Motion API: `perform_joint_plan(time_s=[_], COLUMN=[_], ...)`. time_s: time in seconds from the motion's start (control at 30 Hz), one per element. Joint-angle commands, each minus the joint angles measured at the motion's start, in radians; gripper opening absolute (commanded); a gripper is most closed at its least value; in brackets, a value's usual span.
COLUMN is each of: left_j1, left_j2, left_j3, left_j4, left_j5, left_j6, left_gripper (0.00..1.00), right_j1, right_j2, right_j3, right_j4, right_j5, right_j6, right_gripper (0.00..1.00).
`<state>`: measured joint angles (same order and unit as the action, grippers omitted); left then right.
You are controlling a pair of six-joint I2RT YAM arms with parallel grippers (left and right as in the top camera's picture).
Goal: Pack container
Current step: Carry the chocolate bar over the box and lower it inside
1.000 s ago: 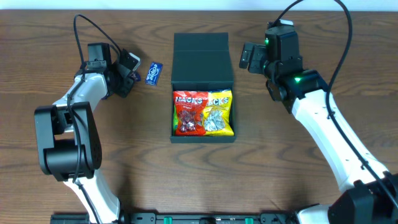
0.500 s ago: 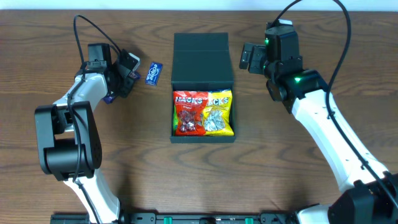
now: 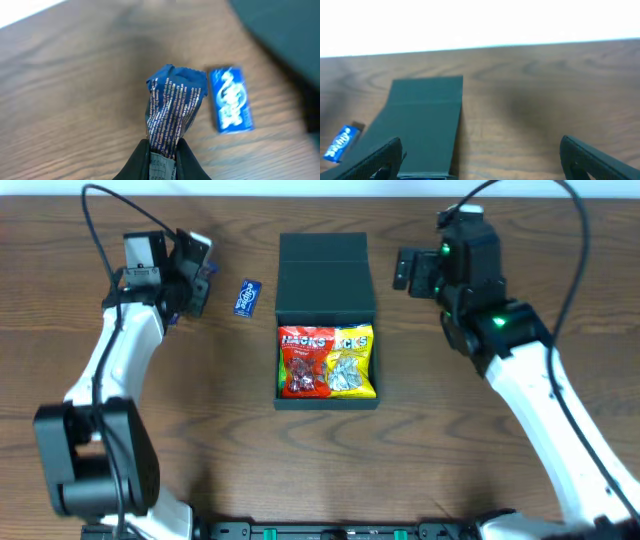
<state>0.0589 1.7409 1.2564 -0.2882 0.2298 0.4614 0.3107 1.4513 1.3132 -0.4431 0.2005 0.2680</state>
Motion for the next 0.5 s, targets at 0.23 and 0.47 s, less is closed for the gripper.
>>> perform_joint_plan(time_s=[0.23,0.47], left_j1=[-0.199,-0.396], left_j2=[-0.092,-0.092], left_j3=[0.019,0.019], left_j4=[-0.022,-0.033], left_j5=[0.037,0.068], left_j6=[-0.165,0.313], left_gripper=[0.06,0.06], right_j1=[-0.006,-0.035], right_j2=[-0.084,-0.085], right_j3=[0.002,0.002], right_j4=[0.001,-0.024], right_j5=[0.013,0.013], right_j6=[-0.074,-0.083], right_gripper=[0.99,0.99])
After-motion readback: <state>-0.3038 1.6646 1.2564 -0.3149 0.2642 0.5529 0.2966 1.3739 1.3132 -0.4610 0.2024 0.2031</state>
